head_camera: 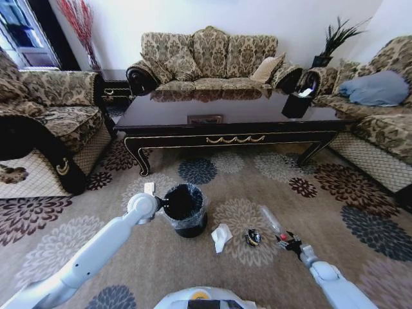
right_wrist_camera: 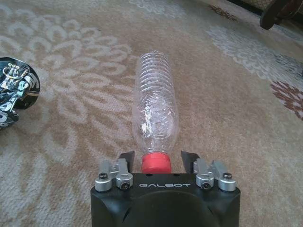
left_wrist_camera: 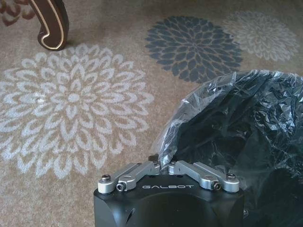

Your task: Move to the front of the table and pick up the trash from the floor, then place it into the trash bin.

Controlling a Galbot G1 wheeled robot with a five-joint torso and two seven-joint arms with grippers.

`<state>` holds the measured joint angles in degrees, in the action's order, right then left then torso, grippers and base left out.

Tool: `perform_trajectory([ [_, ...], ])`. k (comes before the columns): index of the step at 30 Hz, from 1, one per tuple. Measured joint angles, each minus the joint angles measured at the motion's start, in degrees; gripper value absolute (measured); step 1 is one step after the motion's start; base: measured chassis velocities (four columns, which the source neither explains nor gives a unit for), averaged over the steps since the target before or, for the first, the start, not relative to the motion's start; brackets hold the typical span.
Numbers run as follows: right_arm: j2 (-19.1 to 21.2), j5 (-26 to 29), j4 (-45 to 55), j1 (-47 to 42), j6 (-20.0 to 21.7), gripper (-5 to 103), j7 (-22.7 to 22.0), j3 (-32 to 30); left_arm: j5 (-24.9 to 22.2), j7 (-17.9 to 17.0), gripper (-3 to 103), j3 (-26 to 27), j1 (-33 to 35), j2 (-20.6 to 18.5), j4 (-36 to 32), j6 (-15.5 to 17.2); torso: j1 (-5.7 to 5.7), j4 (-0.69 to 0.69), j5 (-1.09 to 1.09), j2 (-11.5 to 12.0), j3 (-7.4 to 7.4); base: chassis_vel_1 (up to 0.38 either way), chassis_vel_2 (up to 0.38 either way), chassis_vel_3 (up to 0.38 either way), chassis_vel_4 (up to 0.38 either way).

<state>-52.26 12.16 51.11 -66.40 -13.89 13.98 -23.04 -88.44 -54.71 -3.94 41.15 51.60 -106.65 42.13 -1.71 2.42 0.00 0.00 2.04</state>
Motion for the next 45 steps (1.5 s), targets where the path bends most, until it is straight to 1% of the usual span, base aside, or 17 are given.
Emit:
perform_trajectory([
  [1,0.0,-0.06,-0.05,0.0,0.0,56,-0.01,0.05,0.0,-0.01,2,-0.03,-0.05,0.03,0.0,0.0,0.0,0.0,0.0,0.0,0.0,0.0,0.0,0.0,0.0],
  [3,-0.02,-0.34,-0.23,-0.11,0.01,45,-0.03,0.11,0.04,-0.09,2,-0.04,-0.09,0.13,-0.02,0.0,0.0,-0.01,0.0,0.0,0.0,0.0,0.0,0.0,0.0],
  [4,-0.02,-0.34,-0.23,-0.11,0.01,45,-0.03,0.11,0.04,-0.09,2,-0.04,-0.09,0.13,-0.02,0.0,0.0,-0.01,0.0,0.0,0.0,0.0,0.0,0.0,0.0],
  [6,-0.07,-0.59,-0.24,-0.37,0.02,35,-0.03,0.12,0.04,-0.1,2,-0.03,-0.09,0.15,-0.06,0.0,0.0,-0.01,0.0,0.0,0.0,0.0,0.0,0.0,0.0],
  [8,-0.08,-0.77,-0.05,-0.67,0.02,31,-0.05,0.05,0.04,-0.12,2,0.02,-0.09,0.16,-0.06,0.0,0.0,0.0,0.0,0.0,0.0,0.0,0.0,0.0,0.0],
  [21,0.46,-0.22,4.43,-4.66,0.4,29,-0.36,-2.96,0.17,-0.13,2,-0.23,0.17,0.37,-0.74,0.0,0.0,-0.01,-0.01,0.0,0.0,0.0,0.0,0.0,0.0],
  [25,1.07,2.54,10.0,-9.29,0.53,29,-0.6,-6.02,0.17,-0.13,2,-1.5,-0.36,0.38,-1.21,-0.01,0.0,0.0,-0.01,0.0,0.0,0.0,0.0,0.0,0.0],
  [27,1.49,4.19,14.31,-12.11,0.33,29,-0.97,-7.56,-0.12,-0.12,2,-3.28,-1.37,0.14,-1.22,-0.01,0.0,0.0,-0.01,0.0,-0.01,0.0,0.0,0.0,0.0],
  [29,1.81,6.3,21.19,-16.32,-0.4,29,-1.29,-10.25,-1.1,-0.07,2,-8.17,-4.58,-0.15,-0.71,-0.01,0.0,0.0,0.0,0.0,0.0,0.0,0.0,0.0,0.0],
  [30,1.81,6.3,21.19,-16.32,-0.4,29,-1.29,-10.25,-1.1,-0.07,2,-8.17,-4.58,-0.15,-0.71,-0.01,0.0,0.0,0.0,0.0,0.0,0.0,0.0,0.0,0.0],
  [32,1.8,7.78,25.49,-18.87,-0.58,29,-1.44,-12.42,-1.61,-0.09,2,-11.56,-7.22,0.32,-0.27,0.0,0.0,-0.02,-0.02,0.0,0.0,0.0,0.0,0.0,0.0],
  [35,1.55,9.54,32.63,-23.88,-0.9,29,-1.68,-17.09,-2.95,-0.49,2,-17.23,-13.34,2.48,0.83,-0.01,0.01,0.0,0.0,0.0,-0.01,0.0,0.0,0.0,0.0],
  [36,1.55,9.54,32.63,-23.88,-0.9,29,-1.68,-17.09,-2.95,-0.49,2,-17.23,-13.34,2.48,0.83,-0.01,0.01,0.0,0.0,0.0,-0.01,0.0,0.0,0.0,0.0],
  [38,0.91,10.52,39.43,-28.95,-1.04,29,-2.16,-21.34,-4.07,-0.93,2,-21.23,-18.26,4.63,2.36,-0.02,0.0,0.02,-0.01,0.0,0.0,0.0,0.0,0.0,0.0],
  [40,0.7,10.7,41.11,-30.14,-1.1,29,-2.19,-22.26,-4.32,-0.97,2,-22.01,-19.29,5.14,2.8,-0.02,0.0,0.02,0.0,0.0,-0.01,0.0,0.0,0.0,0.0],
  [41,-0.16,10.87,45.85,-33.67,-1.4,29,-2.22,-24.76,-4.99,-1.25,2,-24.03,-21.69,6.82,4.31,-0.02,0.0,0.01,-0.01,0.0,-0.01,0.0,0.0,0.0,0.0],
  [45,-2.12,10.47,53.28,-38.99,-2.97,29,-2.06,-28.23,-6.08,-2.22,2,-26.62,-24.08,9.64,6.38,-0.02,0.0,-0.02,0.0,-0.01,-0.01,0.0,0.0,0.0,0.0],
])
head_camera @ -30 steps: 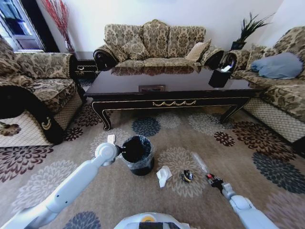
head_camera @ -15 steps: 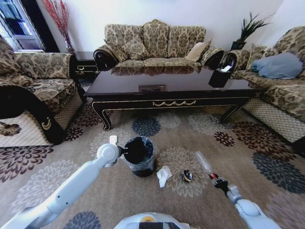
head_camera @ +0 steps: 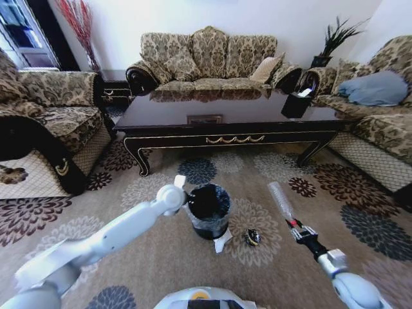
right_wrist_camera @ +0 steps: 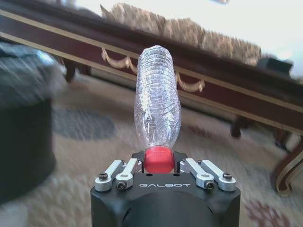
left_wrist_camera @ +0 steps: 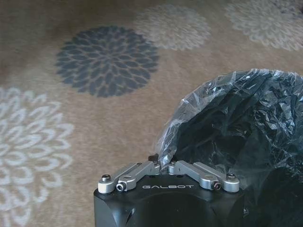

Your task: Move to the front of the table and pick up the trash from the floor, then place it into the trash bin.

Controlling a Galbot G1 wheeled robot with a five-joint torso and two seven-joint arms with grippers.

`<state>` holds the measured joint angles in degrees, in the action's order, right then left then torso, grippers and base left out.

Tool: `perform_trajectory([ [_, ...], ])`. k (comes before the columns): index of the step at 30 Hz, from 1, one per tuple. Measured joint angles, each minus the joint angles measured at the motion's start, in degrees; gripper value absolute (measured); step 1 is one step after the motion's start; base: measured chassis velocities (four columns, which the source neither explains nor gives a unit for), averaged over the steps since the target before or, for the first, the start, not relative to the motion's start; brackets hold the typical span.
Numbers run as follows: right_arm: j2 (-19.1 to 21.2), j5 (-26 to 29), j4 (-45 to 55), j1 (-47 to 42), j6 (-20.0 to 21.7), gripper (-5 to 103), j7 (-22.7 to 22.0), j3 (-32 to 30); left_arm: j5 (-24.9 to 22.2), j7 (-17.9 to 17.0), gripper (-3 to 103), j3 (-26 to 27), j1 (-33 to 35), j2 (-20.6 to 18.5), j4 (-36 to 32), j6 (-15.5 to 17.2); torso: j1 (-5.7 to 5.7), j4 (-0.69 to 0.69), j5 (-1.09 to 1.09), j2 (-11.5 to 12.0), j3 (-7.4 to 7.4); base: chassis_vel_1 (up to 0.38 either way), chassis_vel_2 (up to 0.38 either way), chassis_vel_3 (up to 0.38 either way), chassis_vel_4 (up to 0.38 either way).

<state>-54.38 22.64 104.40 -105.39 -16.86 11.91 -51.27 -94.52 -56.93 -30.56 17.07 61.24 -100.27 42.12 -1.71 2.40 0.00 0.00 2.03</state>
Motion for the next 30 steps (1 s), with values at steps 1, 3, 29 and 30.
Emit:
perform_trajectory([
  [1,-0.87,-0.22,2.47,-1.91,-0.58,29,0.1,-1.05,-0.28,-0.27,2,-1.01,-0.56,1.07,0.73,0.0,0.0,0.01,0.0,0.0,0.0,0.0,0.0,0.0,0.0],
  [3,-1.63,-0.33,4.54,-3.35,-0.84,29,0.13,-1.67,-0.4,-0.41,2,-1.72,-0.88,1.88,1.35,0.0,0.0,0.02,0.01,0.0,0.0,0.0,0.0,0.0,0.0],
  [29,-11.14,-9.35,22.39,-7.18,3.13,29,-1.8,8.51,-1.58,-4.09,2,-7.11,-2.34,14.3,7.2,0.02,0.0,0.01,0.0,0.0,0.0,0.0,0.0,0.0,0.0],
  [30,-11.09,-9.47,22.09,-6.66,3.38,29,-1.88,9.05,-1.55,-4.18,2,-7.21,-2.36,14.32,7.27,0.02,0.0,0.01,0.0,0.0,0.0,0.0,0.0,0.0,0.0],
])
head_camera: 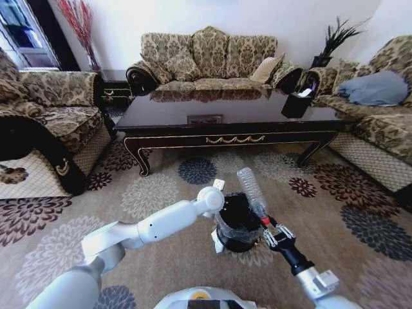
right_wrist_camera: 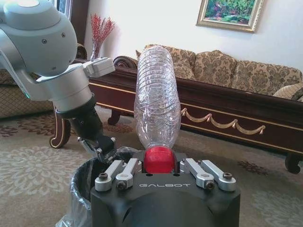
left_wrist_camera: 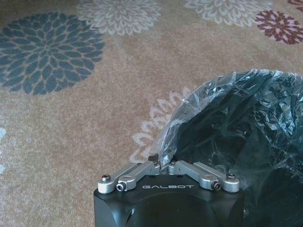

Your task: Move to the front of the table and pick up the trash from the floor, then place it into the trash bin.

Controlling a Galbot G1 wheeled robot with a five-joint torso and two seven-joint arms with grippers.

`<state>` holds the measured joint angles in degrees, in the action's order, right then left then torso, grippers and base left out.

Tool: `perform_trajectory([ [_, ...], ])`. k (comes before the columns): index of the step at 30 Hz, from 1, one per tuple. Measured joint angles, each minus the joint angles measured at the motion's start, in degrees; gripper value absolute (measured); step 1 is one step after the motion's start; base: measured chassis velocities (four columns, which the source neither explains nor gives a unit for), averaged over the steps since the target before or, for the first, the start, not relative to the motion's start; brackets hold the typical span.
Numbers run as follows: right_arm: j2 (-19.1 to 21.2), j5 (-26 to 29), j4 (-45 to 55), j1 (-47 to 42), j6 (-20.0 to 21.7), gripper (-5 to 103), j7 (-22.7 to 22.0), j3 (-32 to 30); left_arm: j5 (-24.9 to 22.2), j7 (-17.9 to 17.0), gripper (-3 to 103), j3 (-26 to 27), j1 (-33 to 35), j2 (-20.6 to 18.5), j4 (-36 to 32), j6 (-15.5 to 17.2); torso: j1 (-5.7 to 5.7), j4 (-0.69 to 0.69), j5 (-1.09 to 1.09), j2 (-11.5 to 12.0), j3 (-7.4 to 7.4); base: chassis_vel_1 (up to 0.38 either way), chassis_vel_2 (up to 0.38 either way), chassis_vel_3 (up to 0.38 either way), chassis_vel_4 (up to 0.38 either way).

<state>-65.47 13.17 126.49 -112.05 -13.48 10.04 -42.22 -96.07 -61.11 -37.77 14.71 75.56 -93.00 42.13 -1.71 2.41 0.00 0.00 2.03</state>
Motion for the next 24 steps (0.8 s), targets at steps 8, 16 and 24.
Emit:
perform_trajectory([
  [8,0.65,-0.05,-1.31,1.36,0.5,29,-0.26,0.77,0.0,-0.57,2,-0.46,0.1,-0.17,-0.86,0.0,0.0,0.0,0.0,0.0,0.0,0.0,0.0,0.0,0.0],
  [16,0.97,0.09,-1.74,2.12,1.21,30,-0.43,1.38,-0.48,-1.19,2,-0.82,0.27,-0.55,-1.64,0.0,0.0,0.0,0.0,0.0,0.0,0.0,0.0,0.0,0.0],
  [24,0.71,0.24,-1.39,1.95,1.67,57,-0.41,1.75,-0.4,-1.32,2,-0.96,0.49,-2.15,-2.92,0.0,0.0,-0.01,0.0,0.0,0.0,0.0,0.0,0.0,0.0],
])
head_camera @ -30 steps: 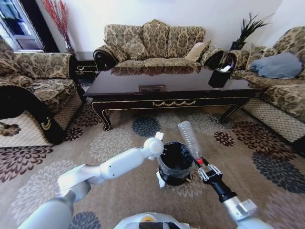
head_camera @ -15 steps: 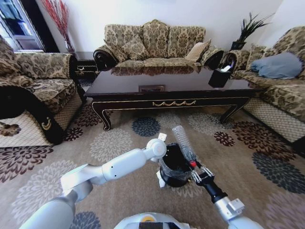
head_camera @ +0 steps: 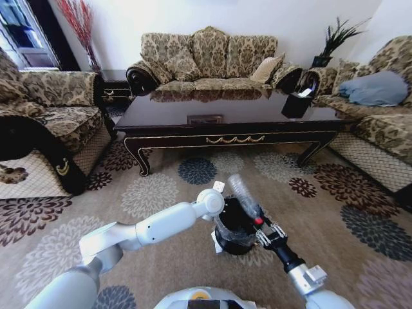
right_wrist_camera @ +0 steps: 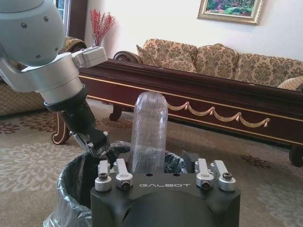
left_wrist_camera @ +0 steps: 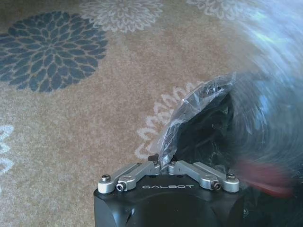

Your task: Move to the front of the table and pick up the trash from the floor, then place it into the trash bin.

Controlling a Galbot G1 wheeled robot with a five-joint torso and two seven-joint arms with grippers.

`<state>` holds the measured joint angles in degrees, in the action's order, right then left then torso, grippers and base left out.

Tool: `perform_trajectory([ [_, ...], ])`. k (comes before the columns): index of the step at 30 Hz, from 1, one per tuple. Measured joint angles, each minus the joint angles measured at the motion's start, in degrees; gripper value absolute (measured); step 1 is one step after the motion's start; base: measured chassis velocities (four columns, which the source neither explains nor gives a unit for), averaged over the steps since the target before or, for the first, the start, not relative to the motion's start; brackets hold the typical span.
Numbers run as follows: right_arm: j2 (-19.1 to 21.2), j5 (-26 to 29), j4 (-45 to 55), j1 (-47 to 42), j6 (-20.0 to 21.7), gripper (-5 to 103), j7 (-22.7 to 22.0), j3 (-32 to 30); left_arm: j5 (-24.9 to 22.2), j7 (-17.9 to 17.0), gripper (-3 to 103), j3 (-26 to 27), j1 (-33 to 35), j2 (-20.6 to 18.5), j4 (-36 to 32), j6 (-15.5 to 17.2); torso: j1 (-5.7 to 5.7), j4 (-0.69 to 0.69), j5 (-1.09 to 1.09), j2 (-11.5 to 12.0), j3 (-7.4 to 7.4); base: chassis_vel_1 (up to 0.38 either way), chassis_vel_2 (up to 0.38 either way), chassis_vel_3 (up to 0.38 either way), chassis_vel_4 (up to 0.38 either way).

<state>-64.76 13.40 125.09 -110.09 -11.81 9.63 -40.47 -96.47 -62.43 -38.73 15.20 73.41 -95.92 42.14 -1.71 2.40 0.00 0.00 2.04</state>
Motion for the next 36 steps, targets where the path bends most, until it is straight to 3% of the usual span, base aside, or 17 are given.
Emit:
perform_trajectory([
  [1,0.0,0.0,0.0,0.0,0.0,57,0.0,0.0,0.0,0.0,2,0.0,0.0,0.0,0.0,0.0,0.0,0.0,0.0,0.0,0.0,0.0,0.0,0.0,0.0],
  [2,-0.16,-0.26,-0.01,-0.02,0.01,68,0.0,0.14,0.15,0.08,2,-0.07,0.4,-0.29,-0.38,0.0,0.0,0.01,0.0,0.0,0.0,0.0,0.0,0.0,0.0],
  [5,-0.24,-0.4,-0.01,-0.23,0.01,74,0.0,0.15,0.4,0.12,2,0.04,0.93,-0.6,-0.47,0.0,0.0,0.01,0.0,0.0,0.0,0.0,0.0,0.0,0.0],
  [8,-0.19,-0.44,0.37,-0.76,-0.07,89,0.0,-0.2,0.52,-0.1,2,0.86,1.27,-1.13,-0.45,0.01,0.0,0.01,0.0,0.0,0.0,0.0,0.0,0.0,0.0],
  [10,-0.19,-0.4,0.6,-0.9,-0.13,89,0.0,-0.39,0.51,-0.1,2,1.18,1.28,-1.34,-0.46,0.01,0.0,0.01,0.01,0.0,0.0,0.0,0.0,0.0,0.0],
  [13,-0.36,-0.07,1.32,-1.29,-0.29,100,-0.05,-1.0,0.4,-0.09,2,2.91,1.28,-2.59,-0.38,0.01,0.0,0.02,0.01,0.0,0.0,0.0,0.0,0.0,0.0],
  [16,-0.61,0.41,1.51,-1.31,-0.32,100,-0.22,-1.31,0.43,-0.14,2,4.78,1.51,-3.9,-0.1,0.01,0.0,0.02,0.01,0.0,0.0,0.0,0.0,0.0,0.0],
  [24,-2.44,3.34,-0.42,0.39,-0.32,100,-0.65,-2.39,1.58,0.83,2,12.01,6.13,-11.97,-4.82,0.01,0.0,0.01,0.02,0.0,0.0,0.0,0.0,0.0,0.0],
  [31,-3.02,4.17,-7.38,3.96,0.0,100,-1.06,-1.33,4.21,3.35,2,21.71,16.33,-19.25,-11.4,0.01,0.0,0.01,0.02,0.0,0.0,0.0,0.0,0.0,0.0],
  [36,-2.42,4.97,-15.71,8.08,0.91,100,-1.62,0.71,6.7,5.83,2,32.7,25.78,-24.8,-15.94,0.01,0.0,0.0,0.0,0.0,0.0,0.0,0.0,0.0,0.0],
])
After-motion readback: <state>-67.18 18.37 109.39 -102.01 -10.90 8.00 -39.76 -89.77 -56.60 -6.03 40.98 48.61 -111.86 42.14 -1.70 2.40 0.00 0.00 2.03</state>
